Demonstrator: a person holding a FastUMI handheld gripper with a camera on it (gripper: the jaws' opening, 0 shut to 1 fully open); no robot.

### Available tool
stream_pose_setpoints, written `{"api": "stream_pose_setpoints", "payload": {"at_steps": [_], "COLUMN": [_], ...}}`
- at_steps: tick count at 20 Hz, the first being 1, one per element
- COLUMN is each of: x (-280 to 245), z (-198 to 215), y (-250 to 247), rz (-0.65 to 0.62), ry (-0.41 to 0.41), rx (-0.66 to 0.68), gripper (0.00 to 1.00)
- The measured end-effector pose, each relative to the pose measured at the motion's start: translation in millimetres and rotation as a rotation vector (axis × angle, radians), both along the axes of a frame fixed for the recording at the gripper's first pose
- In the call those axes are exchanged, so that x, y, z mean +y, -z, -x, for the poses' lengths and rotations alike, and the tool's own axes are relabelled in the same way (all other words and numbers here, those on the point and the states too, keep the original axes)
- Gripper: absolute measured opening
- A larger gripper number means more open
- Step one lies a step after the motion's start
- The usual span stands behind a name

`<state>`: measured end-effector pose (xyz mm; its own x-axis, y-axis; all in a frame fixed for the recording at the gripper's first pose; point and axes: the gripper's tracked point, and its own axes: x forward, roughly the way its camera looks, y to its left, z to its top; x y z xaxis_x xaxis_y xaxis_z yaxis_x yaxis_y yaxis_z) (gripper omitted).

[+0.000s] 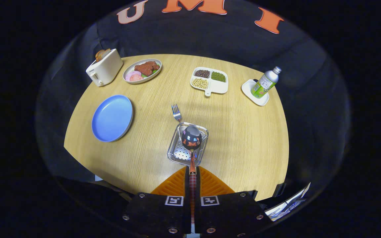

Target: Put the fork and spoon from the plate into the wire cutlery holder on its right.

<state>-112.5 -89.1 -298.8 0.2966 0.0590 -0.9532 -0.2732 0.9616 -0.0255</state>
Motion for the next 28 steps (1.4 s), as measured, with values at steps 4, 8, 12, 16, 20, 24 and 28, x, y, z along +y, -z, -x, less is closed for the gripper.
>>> {"api": "stream_pose_setpoints", "payload": {"at_steps": [4,8,12,16,20,24,28], "x": [-3,0,3,7,15,21,31], "z": [-1,-8,-17,-33,-33,-37,-49], "y": [14,34,53,60,55,40,12], "rz": [0.05,0.068,0.061,0.052,0.006,-0.036,-0.092], "ry": [-0.072,-0.088,-0.027,0.026,0.061,0.104,0.139], "rx": [0.102,0.196,0.29,0.306,0.307,0.214,0.053], "gripper": [0.05,0.05,0.06,0.08,0.11,0.11,0.11]}}
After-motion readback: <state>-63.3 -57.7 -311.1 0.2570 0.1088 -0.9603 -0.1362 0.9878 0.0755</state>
